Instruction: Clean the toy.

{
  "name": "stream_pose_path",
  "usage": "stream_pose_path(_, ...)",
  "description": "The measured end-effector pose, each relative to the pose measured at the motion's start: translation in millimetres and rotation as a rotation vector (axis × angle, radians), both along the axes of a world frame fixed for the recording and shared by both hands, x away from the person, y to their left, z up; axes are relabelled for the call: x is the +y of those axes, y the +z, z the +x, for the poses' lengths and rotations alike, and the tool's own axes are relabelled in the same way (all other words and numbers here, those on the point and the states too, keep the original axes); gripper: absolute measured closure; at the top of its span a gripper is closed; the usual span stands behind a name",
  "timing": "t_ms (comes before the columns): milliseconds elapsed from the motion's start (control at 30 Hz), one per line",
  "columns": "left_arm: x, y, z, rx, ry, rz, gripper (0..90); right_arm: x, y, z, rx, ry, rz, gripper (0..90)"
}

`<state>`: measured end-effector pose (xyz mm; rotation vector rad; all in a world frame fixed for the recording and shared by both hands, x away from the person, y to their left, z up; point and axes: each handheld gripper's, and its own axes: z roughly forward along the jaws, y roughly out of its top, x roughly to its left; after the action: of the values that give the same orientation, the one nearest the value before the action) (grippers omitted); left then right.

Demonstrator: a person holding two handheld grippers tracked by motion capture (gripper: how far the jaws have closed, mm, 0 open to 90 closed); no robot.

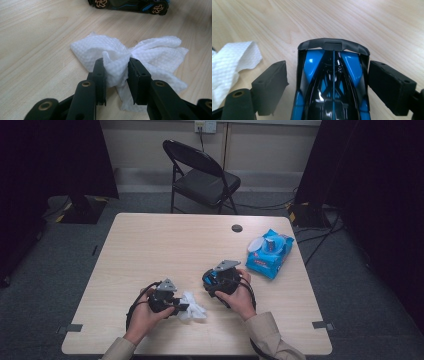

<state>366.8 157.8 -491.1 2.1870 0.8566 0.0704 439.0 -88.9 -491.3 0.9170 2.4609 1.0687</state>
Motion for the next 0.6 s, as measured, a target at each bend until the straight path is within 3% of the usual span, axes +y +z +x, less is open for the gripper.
stream_pose_path(133,0.0,-0.8,-0.2,-0.004,0.002,-0.006,69.0,5.4,-5.9,6.5,0.04,-0.015,-0.028,18.6)
stream_pose_path(200,0.5,-1.1,0.0,0.0,0.004,-0.012,69.0,7.0,-8.2,6.4,0.037,-0.016,-0.05,19.6)
stream_pose_path(600,0.7,-2.1,-1.5,-0.006,0.006,-0.013,67.9,1.1,-9.0,5.1,0.062,-0.029,-0.029,25.2)
